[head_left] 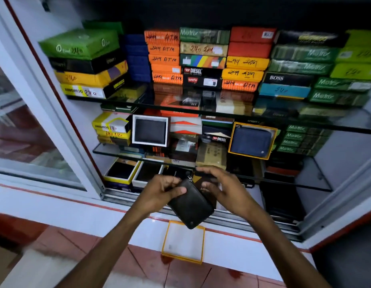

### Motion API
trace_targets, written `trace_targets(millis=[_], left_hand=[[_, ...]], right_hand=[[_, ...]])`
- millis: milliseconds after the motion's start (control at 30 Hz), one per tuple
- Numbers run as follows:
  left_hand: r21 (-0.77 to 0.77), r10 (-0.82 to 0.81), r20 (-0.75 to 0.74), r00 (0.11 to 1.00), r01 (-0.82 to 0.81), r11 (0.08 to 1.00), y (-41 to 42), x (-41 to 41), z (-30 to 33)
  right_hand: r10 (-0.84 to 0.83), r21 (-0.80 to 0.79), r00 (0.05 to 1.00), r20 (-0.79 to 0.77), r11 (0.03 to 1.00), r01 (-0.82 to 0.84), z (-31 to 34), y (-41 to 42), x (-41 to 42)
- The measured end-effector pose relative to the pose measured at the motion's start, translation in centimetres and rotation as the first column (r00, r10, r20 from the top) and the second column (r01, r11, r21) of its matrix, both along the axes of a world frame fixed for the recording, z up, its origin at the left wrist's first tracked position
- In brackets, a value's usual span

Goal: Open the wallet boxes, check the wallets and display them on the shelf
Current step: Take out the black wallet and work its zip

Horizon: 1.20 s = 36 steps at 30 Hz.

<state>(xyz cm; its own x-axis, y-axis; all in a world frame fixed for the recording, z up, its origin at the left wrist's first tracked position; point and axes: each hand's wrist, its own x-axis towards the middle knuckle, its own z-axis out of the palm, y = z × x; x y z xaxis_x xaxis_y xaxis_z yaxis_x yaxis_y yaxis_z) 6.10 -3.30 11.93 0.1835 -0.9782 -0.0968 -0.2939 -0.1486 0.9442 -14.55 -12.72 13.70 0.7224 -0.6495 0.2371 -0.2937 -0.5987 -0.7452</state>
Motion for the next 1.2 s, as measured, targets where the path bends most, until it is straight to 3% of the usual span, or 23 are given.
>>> trace_targets(millis=[67,133,400,533,667,767,933,1067,1200], left_hand=[[-0.016,-0.072,0.021,0.997,0.073,0.997,-0.7,-0.1,2.4],[-0.007,-0.133,0.059,0.989,0.133,0.991,-1.1,-0.3,4.5],[0.103,-0.249,0.115,0.962,0.238,0.966,-1.8,-0.6,9.0],[0.132,-0.197,0.007,0.980,0.195,0.972,-1.5,0.4,9.5],[0.120,0.013,-0.238,0.971,0.016,0.993,-1.1,2.1,8.6],[0.159,0.130,-0.445,0.886,-0.065,0.985,-1.2,1.1,7.8],[0.207,0.261,-0.768,0.585,-0.159,0.965,-2.2,-2.0,7.4],[0.225,0.264,-0.868,0.421,-0.142,0.964,-2.6,-4.5,7.3],[0.226,0.264,-0.908,0.326,-0.150,0.963,-2.9,-5.5,7.6]], right_hand=[[0.115,-0.145,0.991,-0.075,0.982,-0.125,2.4,-1.0,0.0],[0.154,-0.171,0.984,-0.088,0.971,-0.167,4.1,-1.7,-0.1],[0.135,-0.352,0.990,-0.051,0.925,-0.144,6.9,-2.7,-0.9],[0.083,-0.454,0.987,-0.138,0.880,-0.137,7.4,-2.2,-2.4],[-0.056,-0.416,0.998,0.005,0.908,0.053,7.9,-1.8,-4.5],[-0.175,-0.339,0.966,0.191,0.912,0.232,8.2,-0.1,-4.4],[-0.352,-0.286,0.844,0.406,0.828,0.483,6.4,4.0,-1.9],[-0.395,-0.323,0.829,0.396,0.785,0.529,4.3,5.8,0.1],[-0.431,-0.333,0.832,0.349,0.773,0.540,3.7,6.1,0.5]])
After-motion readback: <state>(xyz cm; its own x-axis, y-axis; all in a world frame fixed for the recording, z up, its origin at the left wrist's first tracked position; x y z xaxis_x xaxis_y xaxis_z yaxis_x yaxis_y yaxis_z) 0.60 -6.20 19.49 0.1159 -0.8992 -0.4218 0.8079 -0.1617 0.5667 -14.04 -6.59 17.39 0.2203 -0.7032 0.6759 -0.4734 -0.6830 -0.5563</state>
